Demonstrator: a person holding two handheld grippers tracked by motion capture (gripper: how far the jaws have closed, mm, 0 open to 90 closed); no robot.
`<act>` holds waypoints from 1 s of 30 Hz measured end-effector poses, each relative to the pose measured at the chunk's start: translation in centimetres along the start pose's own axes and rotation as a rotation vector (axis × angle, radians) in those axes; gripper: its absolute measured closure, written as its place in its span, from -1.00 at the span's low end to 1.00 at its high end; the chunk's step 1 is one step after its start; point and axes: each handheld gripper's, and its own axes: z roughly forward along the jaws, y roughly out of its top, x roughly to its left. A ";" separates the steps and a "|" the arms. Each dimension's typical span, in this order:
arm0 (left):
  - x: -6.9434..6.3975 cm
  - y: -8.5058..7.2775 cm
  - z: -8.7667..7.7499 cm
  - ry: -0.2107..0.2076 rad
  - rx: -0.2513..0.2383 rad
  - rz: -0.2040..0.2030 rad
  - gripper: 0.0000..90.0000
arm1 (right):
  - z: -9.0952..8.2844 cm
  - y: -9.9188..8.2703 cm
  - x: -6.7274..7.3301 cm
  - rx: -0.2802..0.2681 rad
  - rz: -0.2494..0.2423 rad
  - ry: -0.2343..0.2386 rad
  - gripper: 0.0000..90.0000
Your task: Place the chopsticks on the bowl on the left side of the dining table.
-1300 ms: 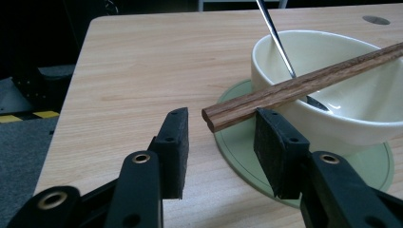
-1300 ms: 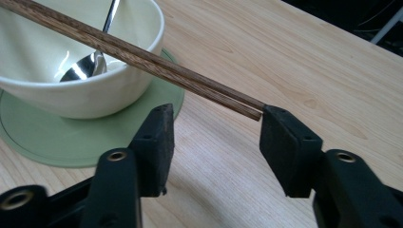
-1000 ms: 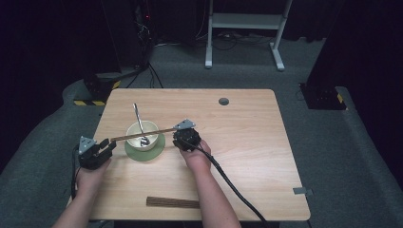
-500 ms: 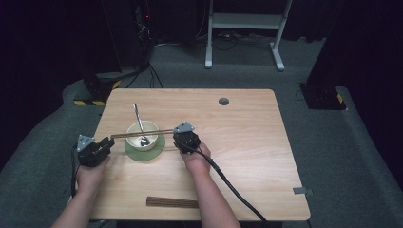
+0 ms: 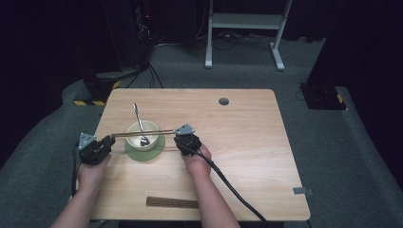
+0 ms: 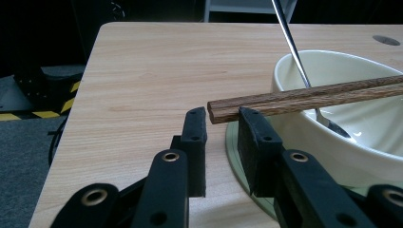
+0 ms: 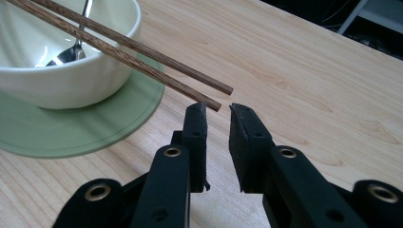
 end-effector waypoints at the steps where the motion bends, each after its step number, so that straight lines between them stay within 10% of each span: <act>1: 0.0 0.0 0.1 0.001 0.002 0.002 0.63 | 0.1 -0.1 0.1 -0.001 0.000 0.000 0.78; 30: -0.2 0.2 0.6 0.004 0.007 0.018 0.66 | 0.7 -0.4 0.3 -0.018 -0.004 -0.038 0.87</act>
